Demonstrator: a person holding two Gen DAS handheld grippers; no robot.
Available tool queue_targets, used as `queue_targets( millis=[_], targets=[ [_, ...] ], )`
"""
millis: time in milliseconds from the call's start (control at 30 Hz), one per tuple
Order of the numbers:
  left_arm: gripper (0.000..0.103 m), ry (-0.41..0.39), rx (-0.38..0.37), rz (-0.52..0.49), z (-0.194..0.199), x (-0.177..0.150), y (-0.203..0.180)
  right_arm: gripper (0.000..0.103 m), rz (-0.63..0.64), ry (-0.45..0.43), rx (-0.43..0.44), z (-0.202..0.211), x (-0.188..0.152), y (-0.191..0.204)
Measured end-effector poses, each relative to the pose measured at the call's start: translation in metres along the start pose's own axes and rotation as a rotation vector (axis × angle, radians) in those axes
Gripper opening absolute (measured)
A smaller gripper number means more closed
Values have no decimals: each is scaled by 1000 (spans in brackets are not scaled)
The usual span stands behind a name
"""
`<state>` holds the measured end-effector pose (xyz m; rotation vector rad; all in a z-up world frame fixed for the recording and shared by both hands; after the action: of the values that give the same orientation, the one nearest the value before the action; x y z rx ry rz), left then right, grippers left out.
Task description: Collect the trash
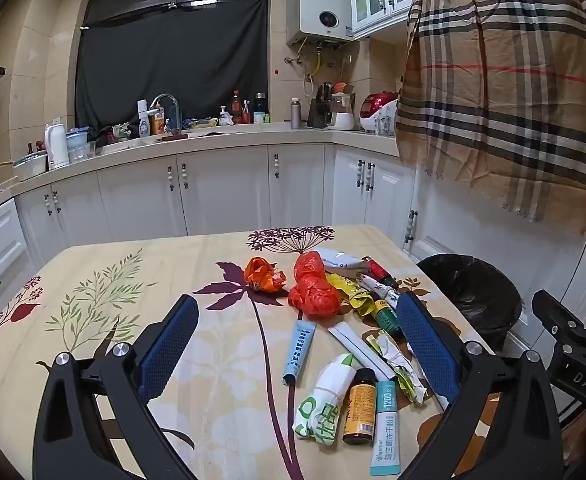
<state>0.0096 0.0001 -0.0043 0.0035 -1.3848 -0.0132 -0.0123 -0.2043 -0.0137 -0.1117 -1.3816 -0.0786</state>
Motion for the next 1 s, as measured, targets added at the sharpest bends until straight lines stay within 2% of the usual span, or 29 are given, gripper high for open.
queue_targets(
  millis=[1000],
  targets=[
    [97,-3,-1,6,0,-1,-1,99,-6,-3,1,0,3,-2]
  ],
)
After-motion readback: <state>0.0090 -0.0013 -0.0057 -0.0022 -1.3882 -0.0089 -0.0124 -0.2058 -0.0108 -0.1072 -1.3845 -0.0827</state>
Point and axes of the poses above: each gripper's, at about its wrist camera, not at the fingertips, and z roughly against the way its jaws point, y to its left, x to its top, the point moved 1 cm from there along -z, roughly the way its jaws point, and after that the axes turned 14 degrees about -y, right-handed, at the moved point
